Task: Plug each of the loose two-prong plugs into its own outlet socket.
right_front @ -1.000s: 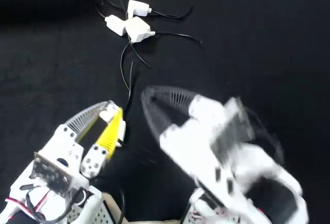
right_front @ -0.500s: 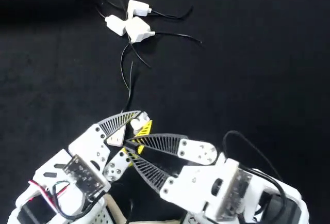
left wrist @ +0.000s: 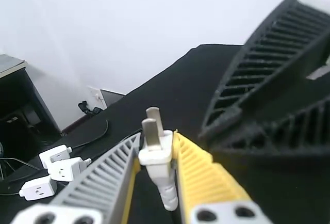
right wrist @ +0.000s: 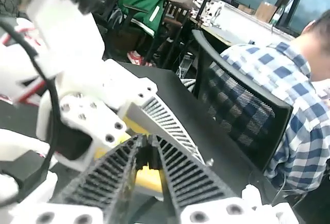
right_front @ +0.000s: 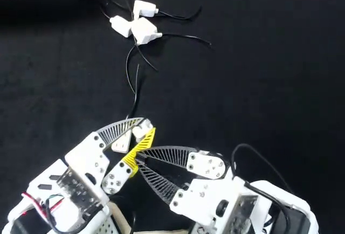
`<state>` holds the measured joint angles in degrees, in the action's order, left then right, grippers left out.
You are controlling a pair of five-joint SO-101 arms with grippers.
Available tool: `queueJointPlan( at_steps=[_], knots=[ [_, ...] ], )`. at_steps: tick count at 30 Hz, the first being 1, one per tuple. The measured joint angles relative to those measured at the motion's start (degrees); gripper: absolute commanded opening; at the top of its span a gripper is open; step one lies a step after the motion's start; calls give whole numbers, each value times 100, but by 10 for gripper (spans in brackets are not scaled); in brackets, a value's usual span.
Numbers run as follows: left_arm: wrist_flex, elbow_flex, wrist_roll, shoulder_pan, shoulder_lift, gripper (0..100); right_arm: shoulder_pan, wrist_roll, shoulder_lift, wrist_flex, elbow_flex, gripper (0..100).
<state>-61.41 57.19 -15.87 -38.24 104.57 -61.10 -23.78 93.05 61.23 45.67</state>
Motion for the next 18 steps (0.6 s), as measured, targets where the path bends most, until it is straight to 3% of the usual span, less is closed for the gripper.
queueJointPlan(
  at_steps=[7,18],
  knots=[
    [-88,-35,0,-343,0,29,26,-79,0,-413,387,11],
    [-158,53,-246,-659,-26,29,782,-70,9,-985,1055,11]
  ],
)
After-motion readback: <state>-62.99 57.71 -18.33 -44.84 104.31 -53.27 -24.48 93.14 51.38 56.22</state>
